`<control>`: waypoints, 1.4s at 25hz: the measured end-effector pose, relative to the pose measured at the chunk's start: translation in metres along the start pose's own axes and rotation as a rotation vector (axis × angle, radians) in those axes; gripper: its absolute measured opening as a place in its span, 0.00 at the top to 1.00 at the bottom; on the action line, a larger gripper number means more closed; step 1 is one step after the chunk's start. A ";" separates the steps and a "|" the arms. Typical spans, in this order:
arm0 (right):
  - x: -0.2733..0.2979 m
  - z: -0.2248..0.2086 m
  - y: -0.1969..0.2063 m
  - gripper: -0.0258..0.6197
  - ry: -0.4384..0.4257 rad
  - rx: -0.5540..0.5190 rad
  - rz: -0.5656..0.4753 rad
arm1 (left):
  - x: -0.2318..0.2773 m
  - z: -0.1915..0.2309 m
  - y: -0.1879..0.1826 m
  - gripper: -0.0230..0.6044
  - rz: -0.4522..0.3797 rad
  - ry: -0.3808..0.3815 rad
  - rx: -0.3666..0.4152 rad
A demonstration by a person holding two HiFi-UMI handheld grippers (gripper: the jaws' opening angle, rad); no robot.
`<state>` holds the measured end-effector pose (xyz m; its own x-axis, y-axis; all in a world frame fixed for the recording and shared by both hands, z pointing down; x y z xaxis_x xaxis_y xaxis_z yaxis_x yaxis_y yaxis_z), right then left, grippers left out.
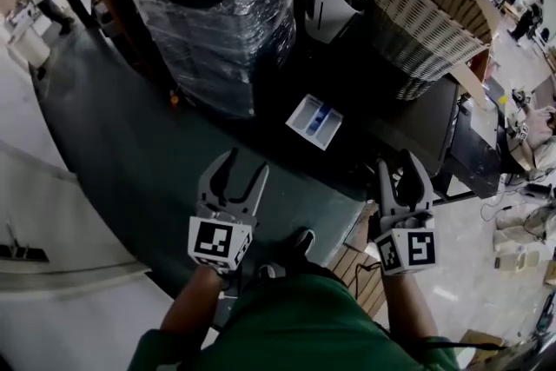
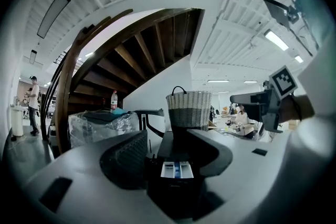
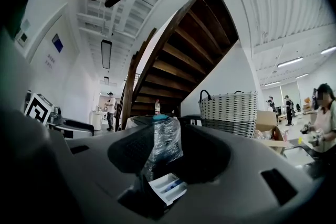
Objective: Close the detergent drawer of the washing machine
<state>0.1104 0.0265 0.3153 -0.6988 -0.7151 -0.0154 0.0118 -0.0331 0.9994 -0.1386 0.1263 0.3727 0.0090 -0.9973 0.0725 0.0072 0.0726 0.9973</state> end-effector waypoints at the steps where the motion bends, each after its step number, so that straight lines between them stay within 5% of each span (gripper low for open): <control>1: 0.006 -0.007 0.001 0.66 -0.005 0.007 0.001 | 0.008 -0.002 0.002 0.60 0.006 0.000 0.007; 11: 0.050 -0.074 0.012 0.67 -0.064 0.091 -0.039 | 0.075 -0.028 0.042 0.60 0.157 -0.016 0.076; 22: 0.059 -0.112 0.027 0.67 -0.059 0.135 -0.015 | 0.128 -0.041 0.128 0.60 0.291 0.023 0.079; 35: 0.084 -0.129 0.050 0.68 0.053 0.067 0.090 | 0.180 -0.036 0.236 0.60 0.433 0.132 0.102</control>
<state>0.1444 -0.1253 0.3604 -0.6581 -0.7493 0.0742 0.0237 0.0779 0.9967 -0.0990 -0.0359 0.6214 0.1168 -0.8653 0.4875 -0.1233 0.4745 0.8716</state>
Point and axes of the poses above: the fingertips, and each gripper's own axes: x forward along the fingers, z to its left, y out of its underside, the point moved 4 cm from there along -x, backward along the fingers, and after that the axes turned 3 degrees about -y, right-handed, at the moved point
